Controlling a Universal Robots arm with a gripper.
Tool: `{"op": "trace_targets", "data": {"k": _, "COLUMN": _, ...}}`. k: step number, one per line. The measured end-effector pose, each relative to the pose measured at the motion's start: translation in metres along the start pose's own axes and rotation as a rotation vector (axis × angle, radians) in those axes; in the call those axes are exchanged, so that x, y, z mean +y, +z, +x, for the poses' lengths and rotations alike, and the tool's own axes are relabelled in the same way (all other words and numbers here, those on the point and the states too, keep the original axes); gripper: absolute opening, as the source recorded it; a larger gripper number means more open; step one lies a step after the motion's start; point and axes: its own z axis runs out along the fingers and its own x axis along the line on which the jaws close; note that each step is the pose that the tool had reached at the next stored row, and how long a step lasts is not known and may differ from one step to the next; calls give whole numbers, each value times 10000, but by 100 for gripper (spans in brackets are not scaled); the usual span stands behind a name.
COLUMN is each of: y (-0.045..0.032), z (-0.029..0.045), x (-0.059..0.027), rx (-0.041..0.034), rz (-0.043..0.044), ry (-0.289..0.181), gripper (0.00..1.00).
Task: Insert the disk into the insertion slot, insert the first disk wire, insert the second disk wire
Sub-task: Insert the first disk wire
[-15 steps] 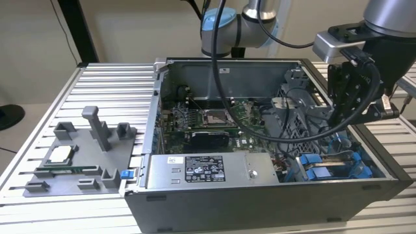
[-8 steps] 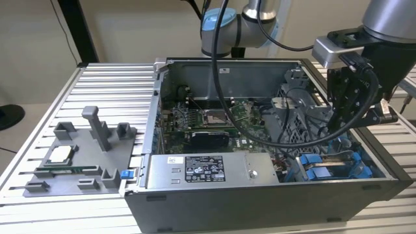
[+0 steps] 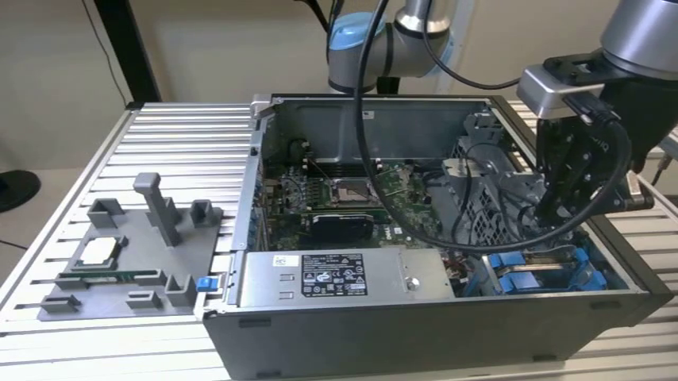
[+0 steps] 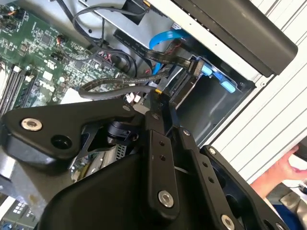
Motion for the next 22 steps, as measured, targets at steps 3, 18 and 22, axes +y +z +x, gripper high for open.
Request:
{"op": "trace_targets", "data": {"k": 3, "y": 7, "z": 26, "x": -25, "rx": 7, "rz": -161, "ry": 3, "gripper": 0}}
{"op": "trace_targets", "data": {"k": 18, "y": 42, "z": 97, "x": -133, "rx": 81, "rz": -782, "ry": 15, "gripper": 0}}
{"op": "trace_targets", "data": {"k": 22, "y": 50, "z": 115, "x": -166, "rx": 96, "rz": -983, "ry": 19, "gripper": 0}}
